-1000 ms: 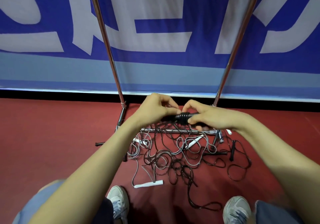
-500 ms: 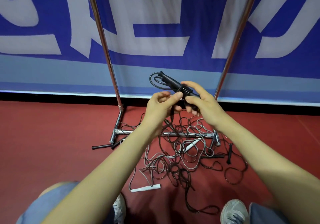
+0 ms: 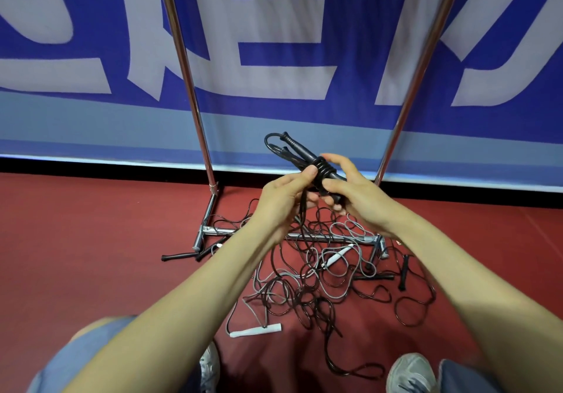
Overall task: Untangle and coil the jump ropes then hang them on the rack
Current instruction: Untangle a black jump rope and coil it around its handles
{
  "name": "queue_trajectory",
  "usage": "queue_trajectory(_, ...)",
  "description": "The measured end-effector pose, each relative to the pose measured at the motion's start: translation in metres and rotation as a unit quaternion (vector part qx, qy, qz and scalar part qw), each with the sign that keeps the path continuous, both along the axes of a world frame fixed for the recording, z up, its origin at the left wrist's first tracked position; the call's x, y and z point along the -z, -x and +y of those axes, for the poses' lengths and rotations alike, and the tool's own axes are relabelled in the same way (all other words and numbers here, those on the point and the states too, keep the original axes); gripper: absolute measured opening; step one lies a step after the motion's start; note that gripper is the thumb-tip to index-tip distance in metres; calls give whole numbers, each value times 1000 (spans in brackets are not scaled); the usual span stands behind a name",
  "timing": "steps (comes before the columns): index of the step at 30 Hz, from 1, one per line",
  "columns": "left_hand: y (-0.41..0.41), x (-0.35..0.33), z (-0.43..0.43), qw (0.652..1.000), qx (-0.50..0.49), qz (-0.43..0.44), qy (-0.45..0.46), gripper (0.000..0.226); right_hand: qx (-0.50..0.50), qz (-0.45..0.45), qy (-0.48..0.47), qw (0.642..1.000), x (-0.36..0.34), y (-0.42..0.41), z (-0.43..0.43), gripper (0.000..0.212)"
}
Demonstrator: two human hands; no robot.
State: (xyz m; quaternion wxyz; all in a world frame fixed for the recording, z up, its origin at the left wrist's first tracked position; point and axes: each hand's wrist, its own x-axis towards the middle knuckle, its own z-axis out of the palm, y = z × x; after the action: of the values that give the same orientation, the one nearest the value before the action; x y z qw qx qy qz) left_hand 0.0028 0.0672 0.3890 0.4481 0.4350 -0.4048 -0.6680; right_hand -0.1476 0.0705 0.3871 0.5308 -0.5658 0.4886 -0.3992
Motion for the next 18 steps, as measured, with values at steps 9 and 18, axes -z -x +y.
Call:
queue_trajectory(9,1,3,7,991,43,67,-103,11,-5,19,-32,999,7,-3,1,47)
queue_trajectory(18,-5,0,-2,994,24,85,-70,7,-23,-62,-41,997,3,-8,3,46)
